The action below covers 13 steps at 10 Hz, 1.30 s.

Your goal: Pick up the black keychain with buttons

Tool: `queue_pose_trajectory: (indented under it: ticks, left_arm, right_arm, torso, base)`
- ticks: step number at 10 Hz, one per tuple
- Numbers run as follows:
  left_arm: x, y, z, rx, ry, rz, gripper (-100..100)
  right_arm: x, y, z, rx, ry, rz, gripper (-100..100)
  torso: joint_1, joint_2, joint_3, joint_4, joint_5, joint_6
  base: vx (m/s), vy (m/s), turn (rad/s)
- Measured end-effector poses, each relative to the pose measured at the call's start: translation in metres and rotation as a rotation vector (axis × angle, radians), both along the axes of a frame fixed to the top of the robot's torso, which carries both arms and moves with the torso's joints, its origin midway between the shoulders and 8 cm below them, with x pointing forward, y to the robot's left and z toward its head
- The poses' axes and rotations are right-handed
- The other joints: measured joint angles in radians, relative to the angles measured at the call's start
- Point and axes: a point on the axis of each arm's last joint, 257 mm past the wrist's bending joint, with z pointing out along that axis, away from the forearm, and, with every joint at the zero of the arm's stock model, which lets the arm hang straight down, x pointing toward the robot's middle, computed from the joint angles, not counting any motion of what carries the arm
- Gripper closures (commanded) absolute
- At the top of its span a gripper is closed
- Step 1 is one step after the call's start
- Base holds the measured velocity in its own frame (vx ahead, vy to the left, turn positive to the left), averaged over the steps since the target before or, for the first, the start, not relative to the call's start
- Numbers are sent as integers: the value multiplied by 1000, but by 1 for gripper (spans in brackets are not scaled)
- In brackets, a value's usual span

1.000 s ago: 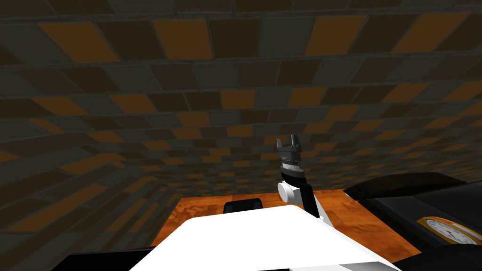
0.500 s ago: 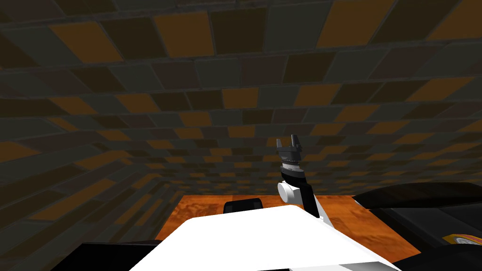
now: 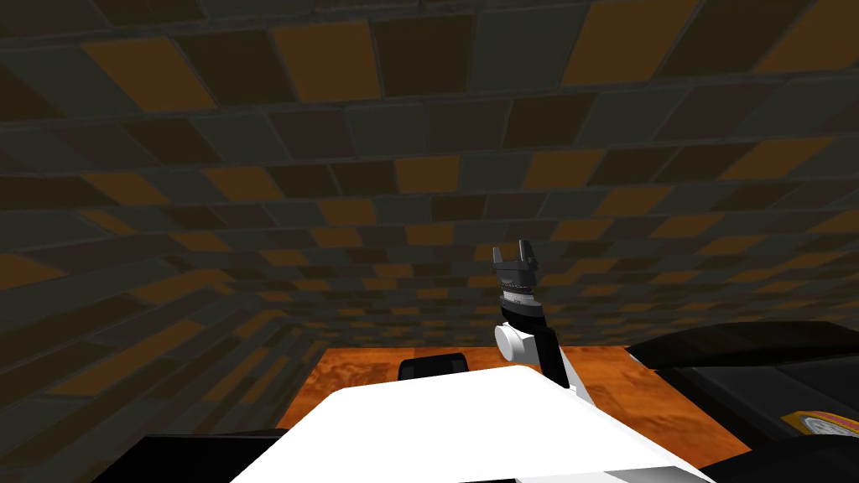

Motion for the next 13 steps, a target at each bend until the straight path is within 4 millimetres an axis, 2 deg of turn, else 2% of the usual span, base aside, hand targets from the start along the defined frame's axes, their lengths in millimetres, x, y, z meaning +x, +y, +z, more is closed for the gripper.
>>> queue_pose_trajectory:
  ticks: [4,5,9,10,11,13]
  left_arm:
    - [5,-10,-16,0,1,17,-100]
    - [5,-11,-16,0,0,18,100]
    - [6,-10,-16,0,-1,17,100]
    - [6,-10,-16,0,-1,17,0]
    - [5,-10,-16,0,-1,17,100]
    - [4,-5,-8,0,0,8,100]
  right_arm:
    - [0,0,0,0,0,0,0]
    - [0,0,0,0,0,0,0]
    - [0,0,0,0,0,0,0]
    - [0,0,0,0,0,0,0]
    - [0,0,0,0,0,0,0]
    - [0,0,0,0,0,0,0]
  torso:
    - [-1,1,0,0,0,0]
    - [-1,0,0,0,0,0]
    - [-1,-2,-1,-1,0,-1]
    - [-1,-2,-1,-1,0,-1]
    - [-1,-2,-1,-1,0,-1]
    - [-2,-4,-2,-1,-1,-2]
  base:
    - [-27,16,-62]
    - [-2,-1,10]
    - [1,0,-4]
    - [0,0,0]
    - [31,-7,121]
    - [41,-25,116]
